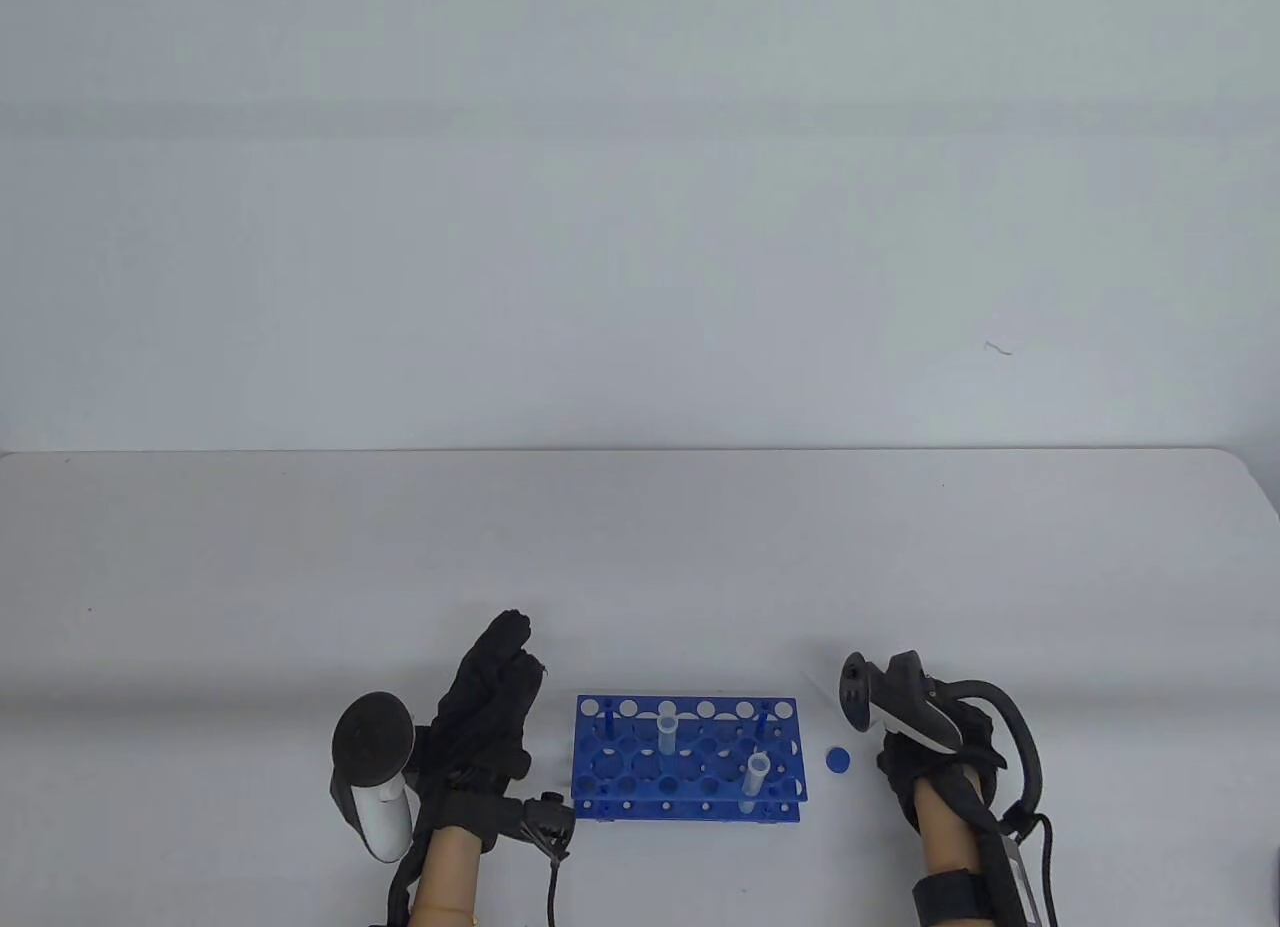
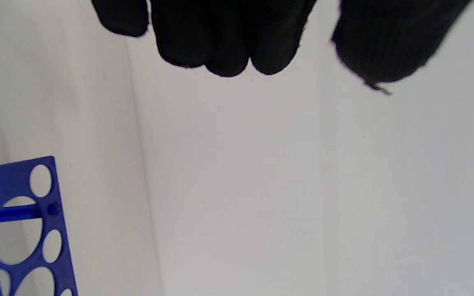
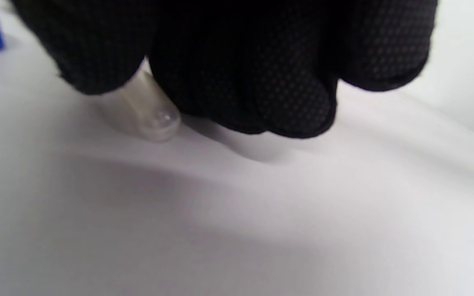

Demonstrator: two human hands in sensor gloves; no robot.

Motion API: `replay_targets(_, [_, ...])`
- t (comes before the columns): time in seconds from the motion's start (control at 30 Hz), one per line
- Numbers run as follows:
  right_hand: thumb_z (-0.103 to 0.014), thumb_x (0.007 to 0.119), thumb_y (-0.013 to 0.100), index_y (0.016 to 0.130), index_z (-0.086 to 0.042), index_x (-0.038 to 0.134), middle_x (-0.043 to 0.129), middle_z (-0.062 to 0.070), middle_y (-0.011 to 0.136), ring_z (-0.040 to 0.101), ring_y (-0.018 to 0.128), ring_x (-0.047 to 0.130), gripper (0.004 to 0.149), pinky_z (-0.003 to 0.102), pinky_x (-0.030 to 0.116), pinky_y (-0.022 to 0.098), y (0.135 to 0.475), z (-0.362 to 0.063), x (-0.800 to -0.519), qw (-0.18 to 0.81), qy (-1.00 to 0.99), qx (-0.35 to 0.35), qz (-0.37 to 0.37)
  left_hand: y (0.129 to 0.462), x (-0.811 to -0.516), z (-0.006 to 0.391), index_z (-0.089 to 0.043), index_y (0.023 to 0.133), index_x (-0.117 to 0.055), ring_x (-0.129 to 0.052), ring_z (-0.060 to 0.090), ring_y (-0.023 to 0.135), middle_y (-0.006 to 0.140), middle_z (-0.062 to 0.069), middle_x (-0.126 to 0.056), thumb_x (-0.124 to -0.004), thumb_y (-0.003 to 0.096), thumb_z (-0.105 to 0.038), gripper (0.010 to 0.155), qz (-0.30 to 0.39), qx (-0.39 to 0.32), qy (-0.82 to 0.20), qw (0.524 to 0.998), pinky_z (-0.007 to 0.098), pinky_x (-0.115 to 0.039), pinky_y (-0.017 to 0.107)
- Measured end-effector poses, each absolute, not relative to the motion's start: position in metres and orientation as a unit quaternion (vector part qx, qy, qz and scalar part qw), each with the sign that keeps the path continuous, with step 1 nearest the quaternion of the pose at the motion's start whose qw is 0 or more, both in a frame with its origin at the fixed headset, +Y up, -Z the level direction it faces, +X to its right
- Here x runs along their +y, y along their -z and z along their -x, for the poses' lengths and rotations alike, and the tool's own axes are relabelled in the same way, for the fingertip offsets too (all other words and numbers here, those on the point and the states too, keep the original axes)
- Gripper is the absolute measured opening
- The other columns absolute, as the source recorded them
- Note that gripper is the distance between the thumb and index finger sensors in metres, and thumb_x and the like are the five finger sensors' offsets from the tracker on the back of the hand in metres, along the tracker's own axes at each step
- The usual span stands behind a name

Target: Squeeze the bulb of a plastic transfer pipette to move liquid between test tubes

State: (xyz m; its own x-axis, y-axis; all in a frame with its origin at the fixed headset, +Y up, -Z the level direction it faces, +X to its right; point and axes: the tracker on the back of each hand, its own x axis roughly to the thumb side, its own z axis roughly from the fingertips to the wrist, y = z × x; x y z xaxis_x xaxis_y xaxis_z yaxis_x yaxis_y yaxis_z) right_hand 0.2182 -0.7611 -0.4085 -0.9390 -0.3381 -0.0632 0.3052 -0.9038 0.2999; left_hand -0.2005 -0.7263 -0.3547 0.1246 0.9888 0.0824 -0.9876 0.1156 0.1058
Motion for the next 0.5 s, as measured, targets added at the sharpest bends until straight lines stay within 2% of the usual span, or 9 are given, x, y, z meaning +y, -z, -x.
replay_targets(0.23, [-0.045,0.083,0.028,0.066,-0.023,0.091,0.1,-0.001,0.058,0.017,0.043,0.099,0.045,0.042,0.082,0.042,0.408,-0.223,-0.753,0.129,0.979,-0.149,-0.061,0.355,-0.726,0.2,-0.036,0.111,-0.051,-0.053,0.022,0.107,0.121,-0.005,-0.053,-0.068,0.0434,-0.067,0.076,-0.067,0.004,-0.662,0.747,0.052,-0.044,0.085])
replay_targets(0.4, [-0.047,0.082,0.028,0.07,-0.022,0.09,0.101,0.0,0.056,0.018,0.042,0.1,0.05,0.043,0.082,0.041,0.406,-0.228,-0.727,0.066,0.989,-0.11,-0.073,0.355,-0.726,0.2,-0.036,0.111,-0.051,-0.052,0.022,0.107,0.121,-0.005,-0.052,-0.068,0.0435,-0.067,0.076,-0.067,0.004,-0.662,0.747,0.052,-0.044,0.085])
replay_targets(0.5, [-0.048,0.082,0.028,0.072,-0.021,0.09,0.102,0.0,0.057,0.018,0.042,0.1,0.052,0.043,0.082,0.041,0.402,-0.232,-0.703,0.007,0.994,-0.081,-0.075,0.355,-0.725,0.2,-0.036,0.111,-0.052,-0.053,0.022,0.107,0.121,-0.005,-0.053,-0.068,0.0433,-0.067,0.076,-0.07,0.002,-0.65,0.757,0.052,-0.044,0.085])
